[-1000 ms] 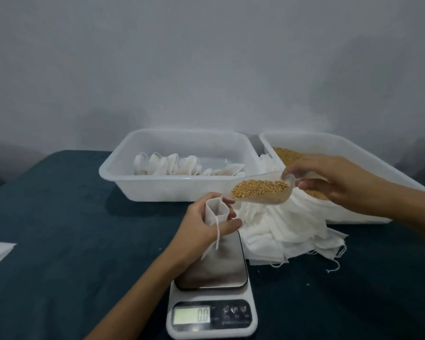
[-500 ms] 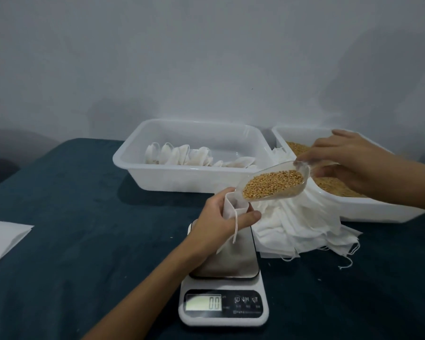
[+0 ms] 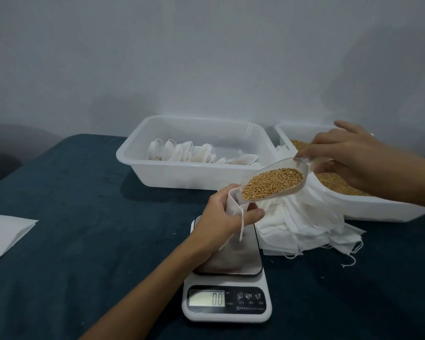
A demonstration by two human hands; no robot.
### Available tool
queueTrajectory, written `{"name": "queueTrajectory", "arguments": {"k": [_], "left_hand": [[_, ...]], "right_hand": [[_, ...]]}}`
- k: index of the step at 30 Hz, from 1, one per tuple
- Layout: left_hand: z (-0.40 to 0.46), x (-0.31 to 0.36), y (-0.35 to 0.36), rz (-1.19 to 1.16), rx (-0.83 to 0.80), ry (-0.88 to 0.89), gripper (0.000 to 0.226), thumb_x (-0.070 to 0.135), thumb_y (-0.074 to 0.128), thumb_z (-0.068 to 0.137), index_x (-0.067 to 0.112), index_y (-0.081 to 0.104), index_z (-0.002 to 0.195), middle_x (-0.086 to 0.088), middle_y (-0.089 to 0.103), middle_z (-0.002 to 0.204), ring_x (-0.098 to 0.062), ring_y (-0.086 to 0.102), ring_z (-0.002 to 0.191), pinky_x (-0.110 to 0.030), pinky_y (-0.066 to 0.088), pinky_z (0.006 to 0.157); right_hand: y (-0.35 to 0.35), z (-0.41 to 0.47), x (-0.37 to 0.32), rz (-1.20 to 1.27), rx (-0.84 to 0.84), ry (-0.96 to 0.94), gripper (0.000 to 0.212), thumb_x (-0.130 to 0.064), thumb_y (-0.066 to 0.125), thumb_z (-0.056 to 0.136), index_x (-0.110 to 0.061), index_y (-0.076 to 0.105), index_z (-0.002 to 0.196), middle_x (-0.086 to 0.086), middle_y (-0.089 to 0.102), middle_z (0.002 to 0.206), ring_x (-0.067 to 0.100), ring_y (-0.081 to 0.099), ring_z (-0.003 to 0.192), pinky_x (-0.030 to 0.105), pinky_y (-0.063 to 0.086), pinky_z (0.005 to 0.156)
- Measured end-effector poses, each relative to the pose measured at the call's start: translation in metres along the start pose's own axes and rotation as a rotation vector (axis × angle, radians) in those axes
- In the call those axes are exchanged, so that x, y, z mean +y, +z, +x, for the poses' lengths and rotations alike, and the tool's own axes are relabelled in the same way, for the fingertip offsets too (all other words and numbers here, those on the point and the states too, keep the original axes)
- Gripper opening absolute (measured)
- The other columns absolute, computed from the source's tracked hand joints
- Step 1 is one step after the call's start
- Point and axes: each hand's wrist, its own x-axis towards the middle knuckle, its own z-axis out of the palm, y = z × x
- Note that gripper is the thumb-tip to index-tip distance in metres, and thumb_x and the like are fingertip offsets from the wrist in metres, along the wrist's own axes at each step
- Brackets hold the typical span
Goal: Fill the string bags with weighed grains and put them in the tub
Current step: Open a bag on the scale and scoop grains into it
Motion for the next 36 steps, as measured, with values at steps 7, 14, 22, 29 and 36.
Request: {"name": "queueTrajectory", "arguments": {"k": [7,14,22,29,36], "left_hand": [[0.0007,-0.0021,0.0005,-0.003,0.003,0.005,0.028,0.004,0.08,0.088,0.006,0.069,0.114,-0.006,0.07,0.092,-0.011,0.068,0.091,-0.019,0.054,0.089],[0.0019,-0.0031,-0.0011,-0.005,0.019,0.012,0.026,0.003,0.08,0.087,0.009,0.069,0.11,0.002,0.072,0.088,-0.007,0.069,0.086,-0.013,0.051,0.082],[0.0021,-0.0043,-0.0013,-0.003,0.029,0.011,0.03,0.0,0.08,0.087,0.004,0.068,0.114,0.006,0.074,0.087,-0.006,0.07,0.087,-0.015,0.052,0.082],[0.0027,-0.0054,-0.0015,-0.001,0.027,0.003,0.029,0.002,0.079,0.088,0.003,0.068,0.114,0.003,0.074,0.091,-0.009,0.07,0.09,-0.016,0.052,0.083],[0.0031,-0.0062,-0.0025,0.003,0.025,-0.008,0.033,0.004,0.079,0.088,0.008,0.068,0.119,0.006,0.075,0.095,-0.009,0.071,0.094,-0.016,0.052,0.083]], "right_hand": [[0.0013,0.0027,-0.0024,-0.06,0.056,-0.075,0.038,-0.002,0.077,0.083,-0.014,0.073,0.119,0.005,0.071,0.103,0.034,0.068,0.101,0.061,0.028,0.113],[0.0007,0.0042,-0.0026,-0.079,0.07,-0.108,0.038,-0.005,0.077,0.084,-0.016,0.073,0.12,0.004,0.071,0.105,0.033,0.068,0.103,0.061,0.029,0.114],[0.0047,0.0055,-0.0016,-0.118,0.141,-0.169,0.042,0.003,0.084,0.073,-0.012,0.076,0.112,0.004,0.07,0.093,0.035,0.071,0.086,0.067,0.036,0.104],[0.0054,0.0034,-0.0016,-0.072,0.11,-0.144,0.04,0.002,0.08,0.078,-0.013,0.075,0.115,0.004,0.07,0.097,0.035,0.069,0.091,0.065,0.032,0.109],[0.0054,0.0017,-0.0014,-0.073,0.092,-0.121,0.039,0.002,0.079,0.08,-0.013,0.075,0.116,0.005,0.07,0.098,0.035,0.069,0.093,0.064,0.032,0.111]]}}
